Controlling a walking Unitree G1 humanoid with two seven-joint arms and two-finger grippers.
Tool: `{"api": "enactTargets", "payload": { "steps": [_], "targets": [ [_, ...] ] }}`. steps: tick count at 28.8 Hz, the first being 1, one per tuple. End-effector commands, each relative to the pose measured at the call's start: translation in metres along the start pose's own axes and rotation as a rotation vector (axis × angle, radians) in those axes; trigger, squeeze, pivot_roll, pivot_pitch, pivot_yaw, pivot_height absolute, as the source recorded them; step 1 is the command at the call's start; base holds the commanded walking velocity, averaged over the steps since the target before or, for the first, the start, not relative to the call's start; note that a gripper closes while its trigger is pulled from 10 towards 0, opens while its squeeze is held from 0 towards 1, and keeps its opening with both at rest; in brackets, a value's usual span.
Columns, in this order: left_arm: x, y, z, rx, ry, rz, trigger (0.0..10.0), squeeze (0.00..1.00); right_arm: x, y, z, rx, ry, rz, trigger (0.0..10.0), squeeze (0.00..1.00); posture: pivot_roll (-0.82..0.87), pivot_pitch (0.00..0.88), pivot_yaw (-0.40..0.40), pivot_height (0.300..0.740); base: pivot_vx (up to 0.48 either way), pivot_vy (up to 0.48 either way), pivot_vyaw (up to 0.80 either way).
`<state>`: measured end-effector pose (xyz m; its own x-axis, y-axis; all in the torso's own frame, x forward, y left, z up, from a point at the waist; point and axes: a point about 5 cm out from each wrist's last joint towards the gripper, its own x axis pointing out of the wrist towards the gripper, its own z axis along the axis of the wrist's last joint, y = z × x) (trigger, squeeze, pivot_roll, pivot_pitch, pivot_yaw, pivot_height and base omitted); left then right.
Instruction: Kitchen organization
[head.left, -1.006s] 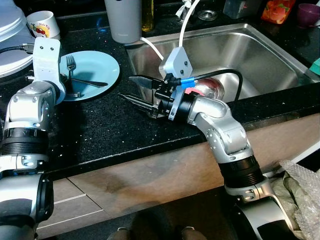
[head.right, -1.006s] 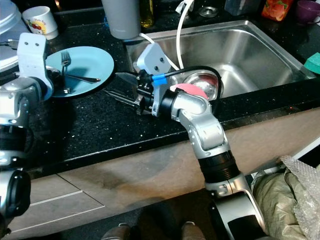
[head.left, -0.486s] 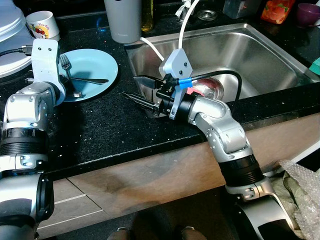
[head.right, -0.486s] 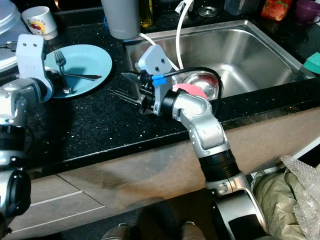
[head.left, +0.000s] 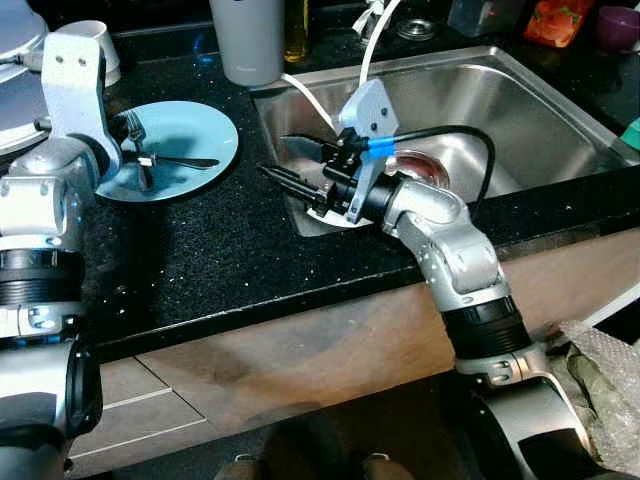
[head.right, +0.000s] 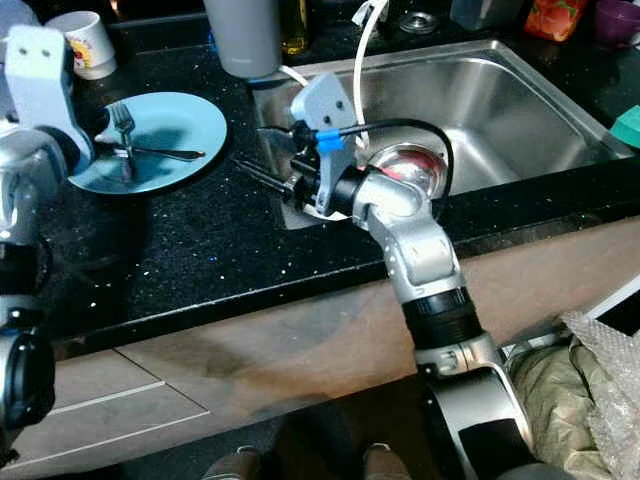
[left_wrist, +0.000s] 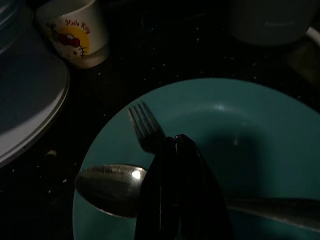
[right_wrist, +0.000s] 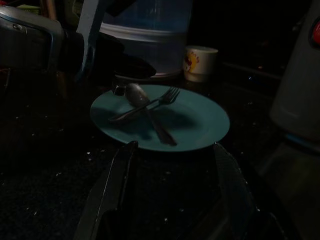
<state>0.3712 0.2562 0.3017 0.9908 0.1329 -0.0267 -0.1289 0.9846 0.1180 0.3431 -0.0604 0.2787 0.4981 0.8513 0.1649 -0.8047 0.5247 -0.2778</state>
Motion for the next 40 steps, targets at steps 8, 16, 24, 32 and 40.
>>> {"api": "enactTargets", "payload": {
  "steps": [8,16,24,32,40],
  "targets": [
    [0.005,-0.007,-0.018,-0.065,0.138,-0.041,10.0,1.0,0.001,-0.004,0.001,0.005,-0.013,-0.003,10.0,0.0,0.05,0.17,0.021,0.74,0.0,0.0,0.0],
    [0.011,-0.012,-0.021,-0.121,0.18,0.005,10.0,1.0,0.0,-0.007,0.0,0.007,-0.011,-0.009,10.0,0.0,0.05,0.172,0.027,0.74,0.0,0.0,0.0],
    [0.013,-0.011,-0.022,-0.122,0.197,0.03,10.0,1.0,0.0,-0.008,-0.001,0.013,-0.008,-0.01,10.0,0.0,0.05,0.173,0.029,0.74,0.0,0.0,0.0],
    [0.015,-0.01,-0.034,-0.1,0.288,0.095,10.0,0.0,0.0,-0.008,-0.002,0.014,-0.003,-0.005,10.0,0.0,0.05,0.174,0.029,0.74,0.0,0.0,0.0],
    [0.014,-0.015,-0.041,-0.154,0.352,0.044,10.0,0.0,-0.001,-0.008,-0.002,0.011,0.0,-0.002,10.0,0.0,0.05,0.167,0.03,0.74,0.0,0.0,0.0]
  ]
}}
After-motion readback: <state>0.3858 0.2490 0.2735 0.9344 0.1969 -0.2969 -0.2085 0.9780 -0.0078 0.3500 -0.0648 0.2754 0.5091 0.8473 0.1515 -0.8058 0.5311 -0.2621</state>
